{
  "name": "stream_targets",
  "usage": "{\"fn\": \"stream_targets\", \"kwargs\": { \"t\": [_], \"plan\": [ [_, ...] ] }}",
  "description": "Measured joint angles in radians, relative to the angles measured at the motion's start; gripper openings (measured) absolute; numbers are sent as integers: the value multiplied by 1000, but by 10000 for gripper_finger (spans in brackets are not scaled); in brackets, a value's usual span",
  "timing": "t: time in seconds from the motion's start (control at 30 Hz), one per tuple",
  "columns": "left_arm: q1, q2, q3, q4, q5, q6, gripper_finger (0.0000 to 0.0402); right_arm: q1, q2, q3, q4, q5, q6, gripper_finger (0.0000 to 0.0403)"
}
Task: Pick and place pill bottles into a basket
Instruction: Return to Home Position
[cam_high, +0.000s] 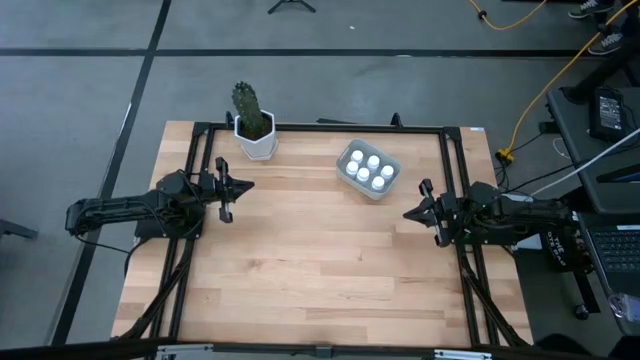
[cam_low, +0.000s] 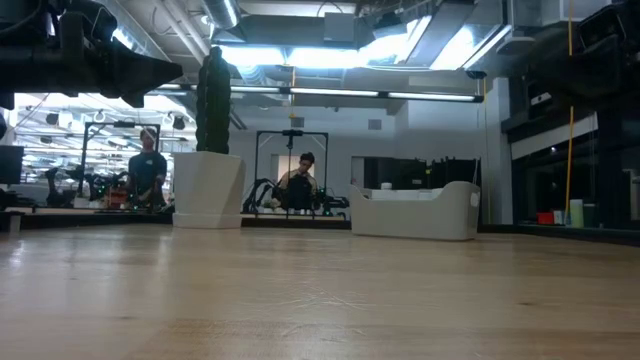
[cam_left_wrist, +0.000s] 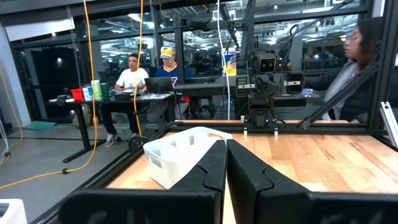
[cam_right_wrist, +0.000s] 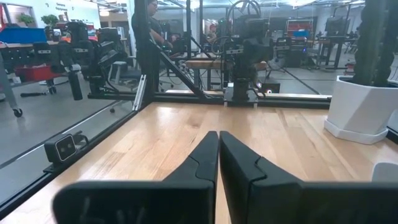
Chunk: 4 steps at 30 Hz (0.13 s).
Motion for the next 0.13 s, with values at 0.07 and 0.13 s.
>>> {"fn": "stream_targets", "kwargs": {
  "t": [0.07, 0.13],
  "plan": [
    [0, 0, 0, 0, 0, 0, 6, 0, 0, 0, 0, 0, 1, 19],
    [0, 0, 0, 0, 0, 0, 8, 0, 0, 0, 0, 0, -1, 19]
  ]
}}
